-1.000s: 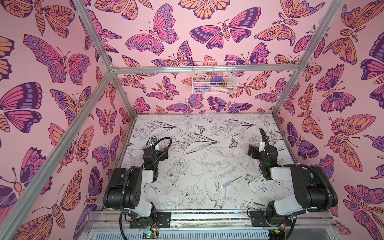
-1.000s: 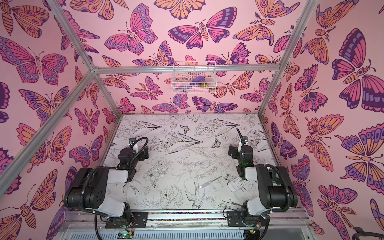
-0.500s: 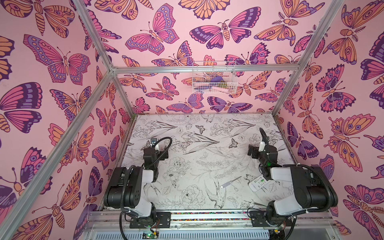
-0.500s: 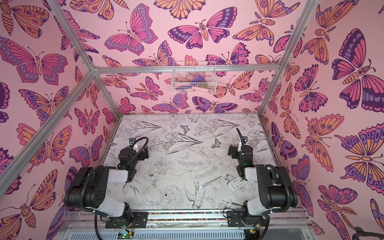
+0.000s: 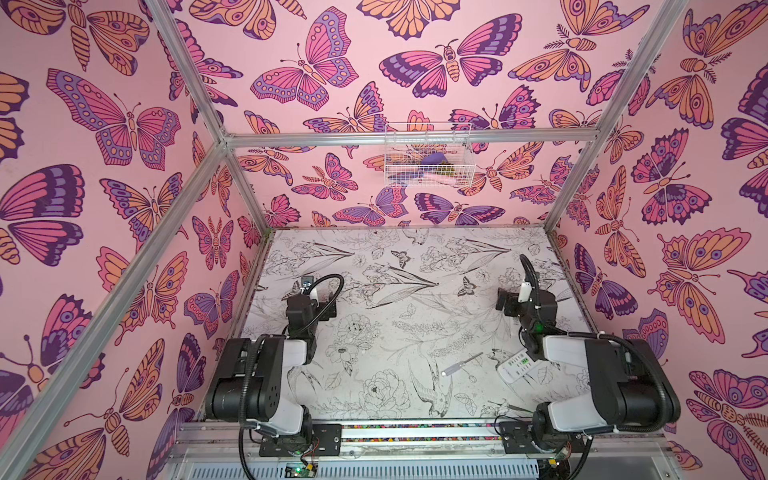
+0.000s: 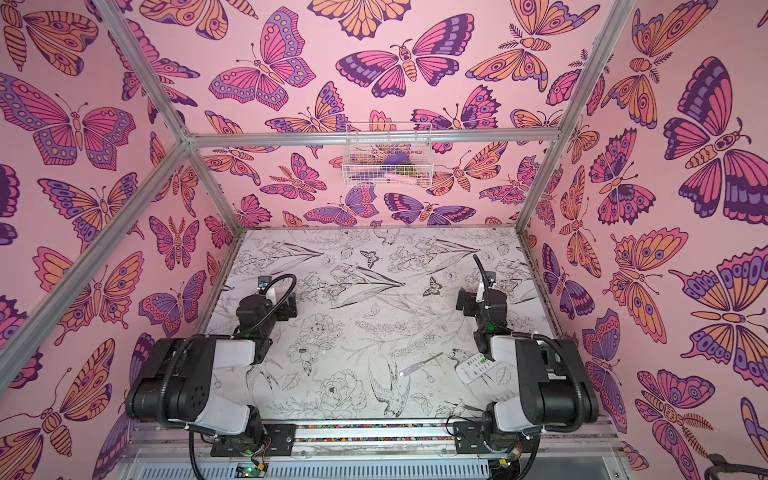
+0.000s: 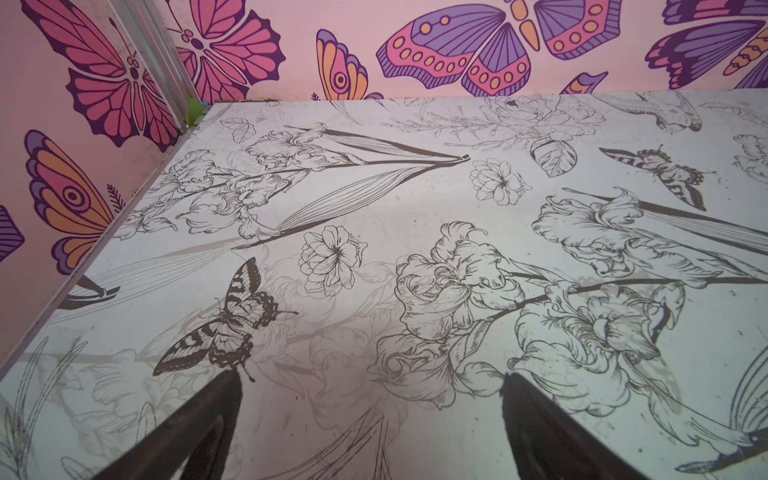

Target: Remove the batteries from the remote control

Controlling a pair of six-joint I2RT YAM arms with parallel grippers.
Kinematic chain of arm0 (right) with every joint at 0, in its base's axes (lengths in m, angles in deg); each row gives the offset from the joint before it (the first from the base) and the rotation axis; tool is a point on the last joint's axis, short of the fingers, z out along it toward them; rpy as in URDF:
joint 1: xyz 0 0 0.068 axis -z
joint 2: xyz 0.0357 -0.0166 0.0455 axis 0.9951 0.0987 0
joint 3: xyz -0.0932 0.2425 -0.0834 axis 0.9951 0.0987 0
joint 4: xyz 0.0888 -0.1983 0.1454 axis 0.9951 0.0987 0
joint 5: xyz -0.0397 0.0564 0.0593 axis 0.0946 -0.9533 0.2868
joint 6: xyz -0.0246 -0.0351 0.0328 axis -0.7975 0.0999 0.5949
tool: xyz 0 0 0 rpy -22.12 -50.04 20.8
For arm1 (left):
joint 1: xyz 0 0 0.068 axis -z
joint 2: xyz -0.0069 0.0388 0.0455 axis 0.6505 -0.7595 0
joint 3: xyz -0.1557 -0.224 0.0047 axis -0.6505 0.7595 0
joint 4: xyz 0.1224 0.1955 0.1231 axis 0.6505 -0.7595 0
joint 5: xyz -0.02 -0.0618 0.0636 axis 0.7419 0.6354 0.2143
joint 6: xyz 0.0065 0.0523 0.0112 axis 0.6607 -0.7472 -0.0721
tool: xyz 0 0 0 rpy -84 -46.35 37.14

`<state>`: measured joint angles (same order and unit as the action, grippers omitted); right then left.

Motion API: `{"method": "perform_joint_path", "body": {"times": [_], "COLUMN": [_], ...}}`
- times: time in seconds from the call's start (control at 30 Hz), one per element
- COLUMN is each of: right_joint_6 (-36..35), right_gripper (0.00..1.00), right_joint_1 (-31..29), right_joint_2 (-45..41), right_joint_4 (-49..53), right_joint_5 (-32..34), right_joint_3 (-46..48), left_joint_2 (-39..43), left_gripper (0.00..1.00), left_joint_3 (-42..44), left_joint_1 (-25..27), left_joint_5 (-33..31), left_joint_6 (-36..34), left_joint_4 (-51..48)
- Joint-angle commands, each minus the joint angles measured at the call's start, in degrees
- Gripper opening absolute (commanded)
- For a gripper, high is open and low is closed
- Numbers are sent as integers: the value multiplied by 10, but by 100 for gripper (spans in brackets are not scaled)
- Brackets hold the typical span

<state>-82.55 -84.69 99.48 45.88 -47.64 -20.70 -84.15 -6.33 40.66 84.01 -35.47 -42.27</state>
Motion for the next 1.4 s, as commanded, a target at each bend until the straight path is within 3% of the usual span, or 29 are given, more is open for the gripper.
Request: {"method": "perform_joint_path", "body": {"times": [0.0, 0.07, 0.2, 0.33, 0.43, 0.53, 0.7, 0.97, 1.37], "right_joint_6": [-6, 9, 48, 120, 164, 195, 206, 203, 139], "right_gripper": [100, 100, 100, 100, 100, 100, 100, 100, 94], "right_joint_1": [4, 4, 4, 4, 4, 4, 4, 4, 6], "right_joint_2": [-50, -75, -140, -154, -142, -132, -135, -144, -45], "right_joint_4": [101, 117, 172, 388, 495, 570, 616, 657, 689], "right_joint_5": [0, 3, -21, 25, 32, 15, 1, 27, 40], "right_joint_3": [-47, -50, -65, -153, -195, -213, -191, -154, -206], "left_joint_2": [40, 53, 94, 148, 147, 141, 145, 172, 205], "left_gripper": [99, 99, 99, 99, 99, 99, 99, 99, 99], "left_joint_3": [-45, -70, -169, -227, -262, -267, -258, -222, -188], "left_joint_1": [4, 6, 28, 37, 33, 22, 25, 39, 69], "left_joint_5": [-3, -2, -10, -3, 52, 147, 174, 197, 199], "left_joint_6": [-14, -34, -76, -21, 38, 51, 77, 83, 79], "left_joint_4": [-113, -171, -393, -519, -591, -602, -606, -583, -563]}}
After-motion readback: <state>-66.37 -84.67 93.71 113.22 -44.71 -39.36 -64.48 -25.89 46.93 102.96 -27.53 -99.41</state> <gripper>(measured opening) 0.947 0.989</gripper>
